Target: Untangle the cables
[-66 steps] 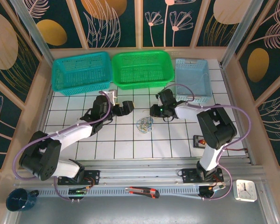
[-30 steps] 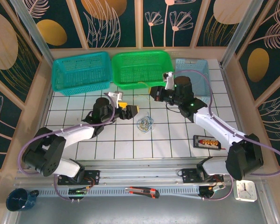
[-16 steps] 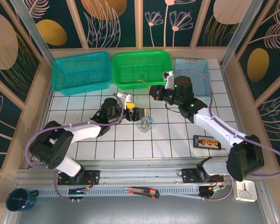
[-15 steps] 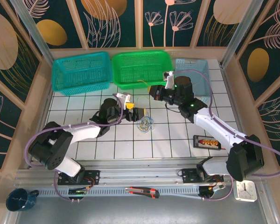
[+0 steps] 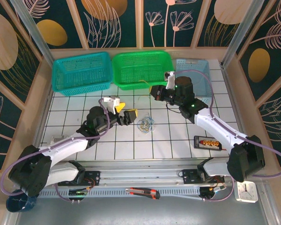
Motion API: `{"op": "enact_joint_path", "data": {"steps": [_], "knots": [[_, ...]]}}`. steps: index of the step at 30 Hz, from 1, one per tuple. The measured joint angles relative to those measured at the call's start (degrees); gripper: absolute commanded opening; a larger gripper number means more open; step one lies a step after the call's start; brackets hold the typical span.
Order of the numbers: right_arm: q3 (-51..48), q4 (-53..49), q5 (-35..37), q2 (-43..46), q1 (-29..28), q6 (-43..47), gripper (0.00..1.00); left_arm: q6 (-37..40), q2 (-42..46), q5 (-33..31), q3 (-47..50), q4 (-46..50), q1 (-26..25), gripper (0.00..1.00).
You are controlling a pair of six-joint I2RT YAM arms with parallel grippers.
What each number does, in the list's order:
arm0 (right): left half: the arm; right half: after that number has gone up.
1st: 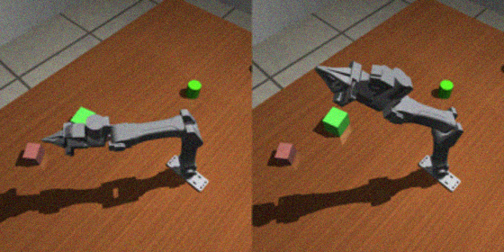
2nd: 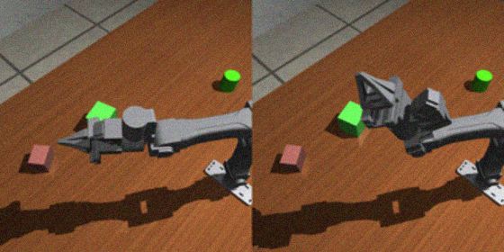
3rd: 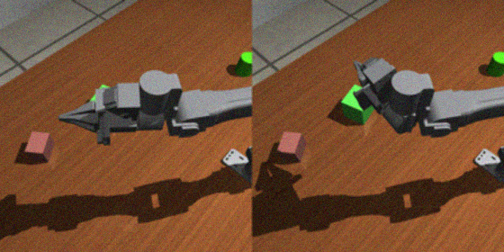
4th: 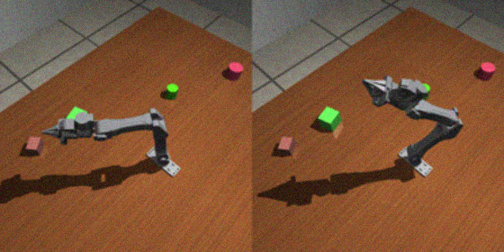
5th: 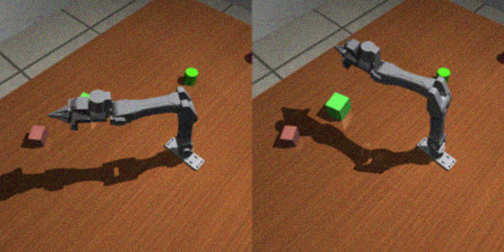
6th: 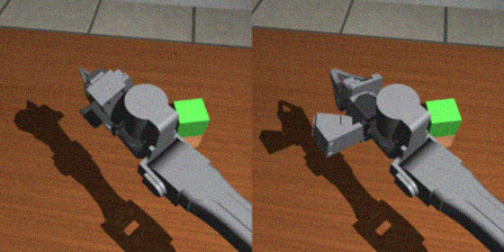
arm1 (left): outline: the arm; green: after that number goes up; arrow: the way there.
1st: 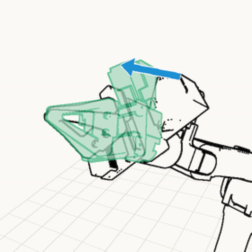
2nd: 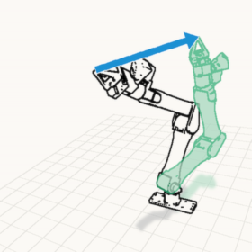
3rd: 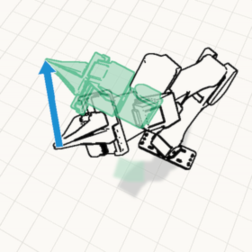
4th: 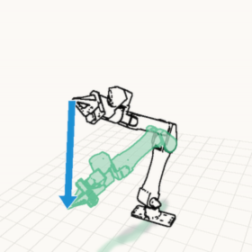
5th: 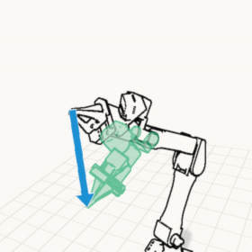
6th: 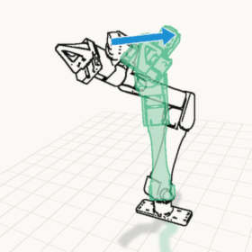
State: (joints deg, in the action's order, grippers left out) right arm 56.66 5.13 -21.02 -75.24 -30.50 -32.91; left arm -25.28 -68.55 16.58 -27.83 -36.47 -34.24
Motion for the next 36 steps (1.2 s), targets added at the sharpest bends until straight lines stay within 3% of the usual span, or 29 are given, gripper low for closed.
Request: {"op": "enact_joint_path", "data": {"steps": [13, 21, 27, 30, 32, 36], "knots": [[2.0, -1.8, -0.1, 0.0, 0.0, 2.0, 0.0, 11.0, -8.5, 8.9, -16.1, 13.7, 1.7, 0.8], [2.2, -2.6, -0.5, 0.0, -1.5, 2.6, 0.0, 13.5, -13.9, 11.2, -19.5, 16.3, 2.1, 0.7], [3.3, -3.0, -0.5, 0.0, -1.6, 2.6, 0.0, 14.5, -16.6, 12.7, -21.5, 16.6, 2.1, 0.4], [4.0, -3.0, -0.4, -0.2, -1.6, 2.6, 0.0, 14.3, -17.0, 13.4, -21.5, 16.6, 2.1, 0.14], [4.5, -2.9, 0.0, -0.5, -1.5, 2.5, 0.0, 14.1, -17.1, 13.8, -21.4, 16.3, 2.1, 0.02], [5.5, -1.0, 1.7, -2.1, -1.5, 1.6, 0.0, 12.1, -17.1, 14.6, -19.2, 13.2, 2.1, 0.0]]}}
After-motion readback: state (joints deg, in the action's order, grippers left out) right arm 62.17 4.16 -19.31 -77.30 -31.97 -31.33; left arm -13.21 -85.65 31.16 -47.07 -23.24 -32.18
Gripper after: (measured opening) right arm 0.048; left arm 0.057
